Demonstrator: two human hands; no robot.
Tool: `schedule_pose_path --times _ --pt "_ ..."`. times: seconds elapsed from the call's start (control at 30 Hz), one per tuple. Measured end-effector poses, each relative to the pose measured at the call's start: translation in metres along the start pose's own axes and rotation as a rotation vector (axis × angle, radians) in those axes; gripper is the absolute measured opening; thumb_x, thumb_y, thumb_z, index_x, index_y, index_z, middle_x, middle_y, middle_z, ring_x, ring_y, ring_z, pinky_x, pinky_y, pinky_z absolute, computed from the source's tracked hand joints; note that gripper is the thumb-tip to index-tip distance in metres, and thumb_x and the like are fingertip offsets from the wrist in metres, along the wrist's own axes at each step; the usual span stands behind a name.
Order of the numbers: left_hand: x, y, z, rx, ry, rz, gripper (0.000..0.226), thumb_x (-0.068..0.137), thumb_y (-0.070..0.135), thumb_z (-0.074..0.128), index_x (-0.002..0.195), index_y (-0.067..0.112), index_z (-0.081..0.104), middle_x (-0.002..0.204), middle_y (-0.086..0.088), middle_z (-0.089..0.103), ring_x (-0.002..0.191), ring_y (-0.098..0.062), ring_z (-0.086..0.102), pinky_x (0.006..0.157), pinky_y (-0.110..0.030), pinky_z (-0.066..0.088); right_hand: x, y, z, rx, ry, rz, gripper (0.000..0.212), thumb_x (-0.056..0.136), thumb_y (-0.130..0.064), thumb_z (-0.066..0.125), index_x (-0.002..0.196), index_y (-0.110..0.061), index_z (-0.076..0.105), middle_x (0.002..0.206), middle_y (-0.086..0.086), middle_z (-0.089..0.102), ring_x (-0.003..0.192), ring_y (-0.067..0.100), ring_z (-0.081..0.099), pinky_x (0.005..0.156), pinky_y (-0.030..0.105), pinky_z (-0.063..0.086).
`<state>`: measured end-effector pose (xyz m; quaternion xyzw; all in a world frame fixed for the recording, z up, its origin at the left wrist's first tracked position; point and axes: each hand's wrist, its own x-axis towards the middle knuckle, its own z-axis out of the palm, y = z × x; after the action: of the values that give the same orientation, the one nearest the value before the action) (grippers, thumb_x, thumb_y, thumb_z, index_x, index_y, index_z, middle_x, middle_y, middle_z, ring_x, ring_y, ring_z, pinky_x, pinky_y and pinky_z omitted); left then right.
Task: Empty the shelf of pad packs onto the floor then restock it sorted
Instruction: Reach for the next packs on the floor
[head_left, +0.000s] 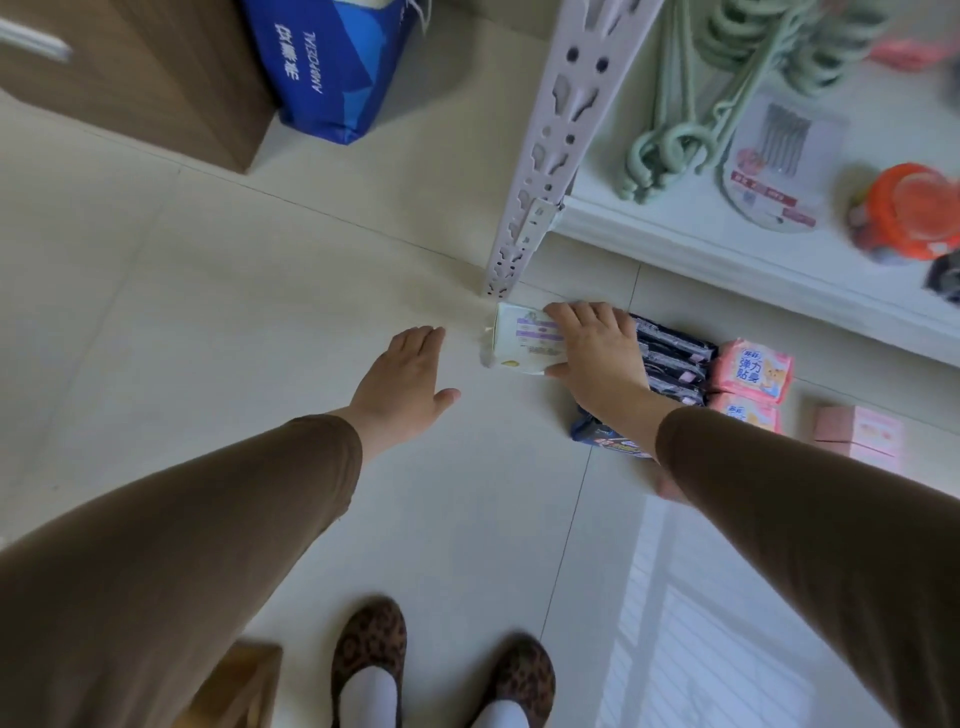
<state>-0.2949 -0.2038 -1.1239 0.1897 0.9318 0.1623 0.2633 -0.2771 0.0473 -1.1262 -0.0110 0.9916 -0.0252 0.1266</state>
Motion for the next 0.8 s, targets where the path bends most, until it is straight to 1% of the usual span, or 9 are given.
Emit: schedule_pose_path --times 0.13,0.23,0.33,0.4,0.5,0.57,0.7,0.77,0.8 --pt "-0.049 0.029 -0.064 -0.033 0.042 -0.007 0.084 0.094 0.044 0.057 0.156 0.007 0.012 0.16 -0.008 0.02 0.146 -0.025 0.016 0.117 -0.034 0.024 -0.041 -0.016 -0.088 0.236 -0.033 0.032 0.073 0.08 -0.035 0.076 0.142 -0.026 0.038 0.13 -0.001 0.048 0.122 0.024 0.042 0.108 0.045 0.035" --pt "-0.089 0.06 -0.122 -0.065 0.069 0.013 0.088 0.093 0.046 0.059 0.156 0.01 0.01 0.161 -0.005 0.017 0.147 -0.021 0.013 0.118 -0.032 0.022 -0.074 -0.026 -0.167 0.333 -0.024 0.02 0.075 0.08 -0.034 0.076 0.143 -0.022 0.038 0.13 0.002 0.048 0.119 0.025 0.042 0.103 0.042 0.039" --pt "-0.13 0.094 -0.187 -0.119 0.1 0.04 0.092 0.089 0.047 0.064 0.157 0.014 0.011 0.161 0.0 0.017 0.147 -0.016 0.012 0.117 -0.03 0.022 -0.107 -0.037 -0.25 0.4 0.009 0.02 0.076 0.081 -0.033 0.076 0.145 -0.02 0.037 0.131 0.003 0.047 0.119 0.025 0.041 0.102 0.036 0.037" --pt "-0.155 0.116 -0.231 -0.141 0.126 0.063 0.094 0.086 0.046 0.069 0.156 0.015 0.013 0.16 0.002 0.02 0.147 -0.015 0.014 0.115 -0.028 0.023 -0.129 -0.043 -0.306 0.431 0.044 0.024 0.077 0.081 -0.034 0.076 0.146 -0.02 0.037 0.131 0.002 0.047 0.12 0.025 0.041 0.102 0.034 0.035" --pt "-0.193 0.153 -0.302 -0.142 0.166 0.111 0.096 0.084 0.045 0.072 0.155 0.017 0.015 0.158 0.001 0.022 0.145 -0.016 0.017 0.113 -0.028 0.025 -0.167 -0.047 -0.39 0.474 0.108 0.026 0.08 0.079 -0.034 0.078 0.147 -0.02 0.038 0.129 0.003 0.049 0.122 0.026 0.042 0.101 0.035 0.037" --pt "-0.218 0.179 -0.35 -0.132 0.188 0.153 0.098 0.082 0.047 0.074 0.155 0.016 0.017 0.158 -0.001 0.023 0.145 -0.019 0.018 0.114 -0.031 0.025 -0.193 -0.047 -0.443 0.478 0.165 0.044 0.081 0.078 -0.036 0.079 0.147 -0.021 0.039 0.13 0.004 0.05 0.124 0.026 0.042 0.101 0.037 0.038" --pt "-0.27 0.23 -0.437 -0.081 0.243 0.255 0.105 0.077 0.05 0.077 0.155 0.019 0.015 0.158 0.0 0.021 0.147 -0.018 0.017 0.118 -0.035 0.023 -0.246 -0.045 -0.545 0.463 0.285 0.046 0.081 0.077 -0.038 0.08 0.146 -0.023 0.04 0.132 -0.001 0.052 0.122 0.02 0.044 0.096 0.032 0.038" --pt "-0.297 0.256 -0.477 -0.069 0.272 0.322 0.105 0.077 0.048 0.077 0.155 0.018 0.014 0.158 0.002 0.02 0.146 -0.015 0.016 0.118 -0.03 0.02 -0.272 -0.043 -0.592 0.447 0.345 0.049 0.079 0.078 -0.039 0.08 0.145 -0.022 0.041 0.134 -0.002 0.052 0.122 0.019 0.043 0.099 0.033 0.04" --pt "-0.311 0.27 -0.497 -0.064 0.293 0.35 0.105 0.077 0.047 0.078 0.155 0.018 0.015 0.158 0.002 0.021 0.145 -0.013 0.016 0.117 -0.028 0.018 -0.284 -0.042 -0.615 0.431 0.375 0.047 0.078 0.078 -0.039 0.079 0.144 -0.022 0.041 0.134 -0.003 0.052 0.122 0.018 0.043 0.1 0.035 0.042"
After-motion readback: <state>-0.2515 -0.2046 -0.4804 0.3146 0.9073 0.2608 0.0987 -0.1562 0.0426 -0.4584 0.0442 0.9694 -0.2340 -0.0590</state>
